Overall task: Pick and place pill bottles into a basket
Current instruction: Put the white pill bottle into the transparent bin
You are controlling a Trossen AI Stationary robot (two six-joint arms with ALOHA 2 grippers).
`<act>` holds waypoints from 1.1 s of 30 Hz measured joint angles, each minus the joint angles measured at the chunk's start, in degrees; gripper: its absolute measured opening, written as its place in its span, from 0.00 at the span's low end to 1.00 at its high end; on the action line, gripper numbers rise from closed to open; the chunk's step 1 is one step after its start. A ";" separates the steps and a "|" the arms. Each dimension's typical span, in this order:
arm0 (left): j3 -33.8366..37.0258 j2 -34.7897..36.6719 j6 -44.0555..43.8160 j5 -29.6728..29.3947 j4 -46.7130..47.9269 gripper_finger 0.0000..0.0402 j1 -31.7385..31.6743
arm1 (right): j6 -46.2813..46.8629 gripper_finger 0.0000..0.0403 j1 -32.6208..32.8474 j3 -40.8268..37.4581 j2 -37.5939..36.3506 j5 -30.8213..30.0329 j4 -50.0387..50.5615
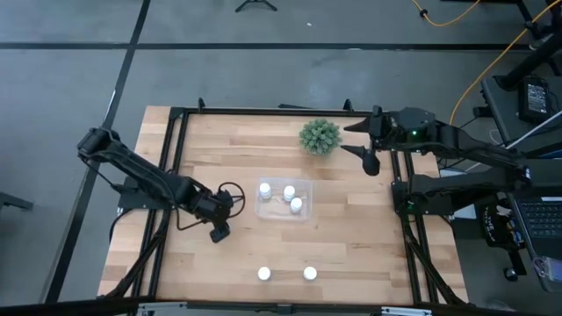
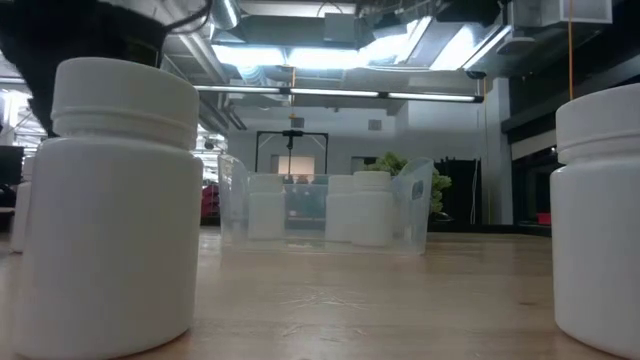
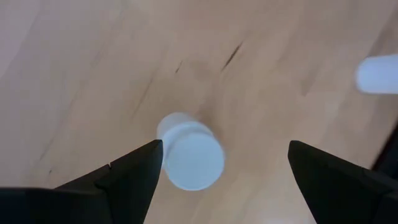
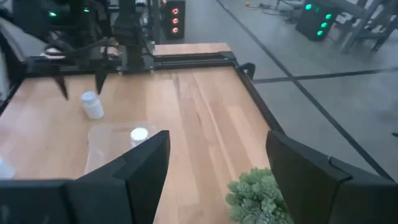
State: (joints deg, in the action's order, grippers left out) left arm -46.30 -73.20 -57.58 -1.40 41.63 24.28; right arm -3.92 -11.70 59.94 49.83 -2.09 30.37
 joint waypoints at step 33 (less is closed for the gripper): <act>-0.26 -10.92 -1.39 -0.56 0.54 0.43 0.32 | -2.38 0.67 0.00 0.00 -4.27 0.86 2.17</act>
State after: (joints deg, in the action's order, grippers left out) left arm -46.57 -84.12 -58.97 -1.96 42.17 24.60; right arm -6.30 -11.70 59.94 45.56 -1.23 32.53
